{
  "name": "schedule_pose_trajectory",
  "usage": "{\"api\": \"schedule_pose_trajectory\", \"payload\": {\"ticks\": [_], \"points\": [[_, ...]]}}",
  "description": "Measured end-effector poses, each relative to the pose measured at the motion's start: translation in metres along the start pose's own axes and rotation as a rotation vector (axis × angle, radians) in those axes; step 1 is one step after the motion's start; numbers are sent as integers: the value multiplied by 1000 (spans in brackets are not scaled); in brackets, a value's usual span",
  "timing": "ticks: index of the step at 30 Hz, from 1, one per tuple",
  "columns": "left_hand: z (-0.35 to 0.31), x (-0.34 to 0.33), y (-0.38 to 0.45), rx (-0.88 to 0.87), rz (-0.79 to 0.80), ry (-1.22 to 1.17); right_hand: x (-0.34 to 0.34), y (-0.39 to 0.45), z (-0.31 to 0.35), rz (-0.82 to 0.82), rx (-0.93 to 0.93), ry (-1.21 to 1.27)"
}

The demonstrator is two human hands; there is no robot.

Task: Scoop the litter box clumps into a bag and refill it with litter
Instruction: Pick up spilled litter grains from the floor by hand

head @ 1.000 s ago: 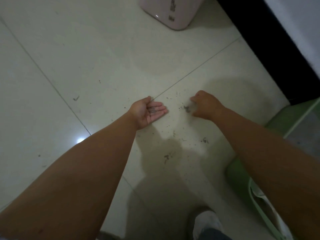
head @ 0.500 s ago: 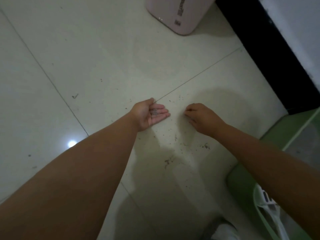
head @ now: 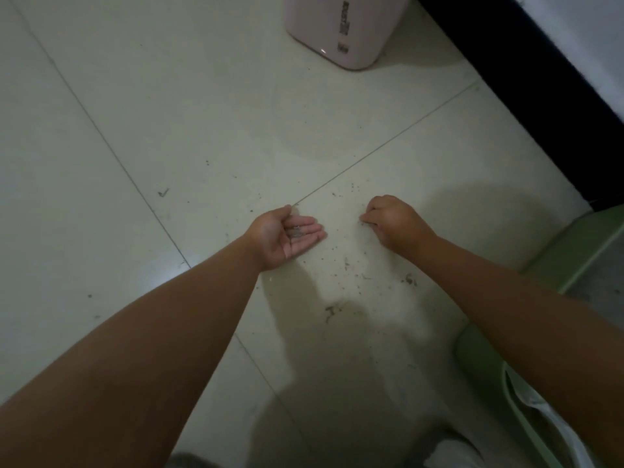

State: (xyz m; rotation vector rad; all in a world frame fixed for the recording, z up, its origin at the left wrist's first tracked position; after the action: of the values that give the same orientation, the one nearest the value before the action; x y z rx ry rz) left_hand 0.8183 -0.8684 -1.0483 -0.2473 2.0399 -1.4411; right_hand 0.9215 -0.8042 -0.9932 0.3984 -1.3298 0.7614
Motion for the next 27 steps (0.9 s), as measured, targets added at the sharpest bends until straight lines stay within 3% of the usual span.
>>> {"api": "schedule_pose_trajectory", "payload": {"ticks": [4,9,12,14,15,17,19,20,21,23,25,27], "points": [[2,4,4,-23,-8,-71,-3,2,-5,-10,-12,6],[5,5,1,-38,-22,-98,-14,3,-17,195,-187,-2],[8,6,-3,-34,-35,-150,4,7,2,25,-107,-84],[7,5,-7,-31,-38,-167,-1,7,-3,82,-199,-22],[7,6,-9,-28,-50,-176,-6,4,-15,109,-315,51],[6,6,-10,-34,-70,-183,-3,-1,-45,-12,-596,322],[5,5,-11,-46,-82,-190,-1,-14,-53,-182,-854,773],[5,4,-11,-45,-88,-178,-4,-14,-45,-194,-887,987],[5,4,-12,-41,-91,-151,-5,-9,-31,-150,-842,1147],[6,3,-11,-32,-101,-99,0,1,5,31,-646,1235],[9,1,-11,-7,-100,-62,5,4,21,134,-551,1185],[13,-2,-11,16,-89,-34,10,4,2,70,-560,987]]}}
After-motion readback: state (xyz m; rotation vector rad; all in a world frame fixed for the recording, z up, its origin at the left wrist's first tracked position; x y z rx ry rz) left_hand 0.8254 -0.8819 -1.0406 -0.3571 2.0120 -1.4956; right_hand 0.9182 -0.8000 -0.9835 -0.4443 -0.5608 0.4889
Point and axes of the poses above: each hand's wrist, its own y-axis towards the middle knuckle, its own x-axis out of the back of the hand, z = x × y, the point moved 10 cm from there along y, towards the middle knuckle, and after that the axes turned 4 degrees about -z, right-handed, at the moved point
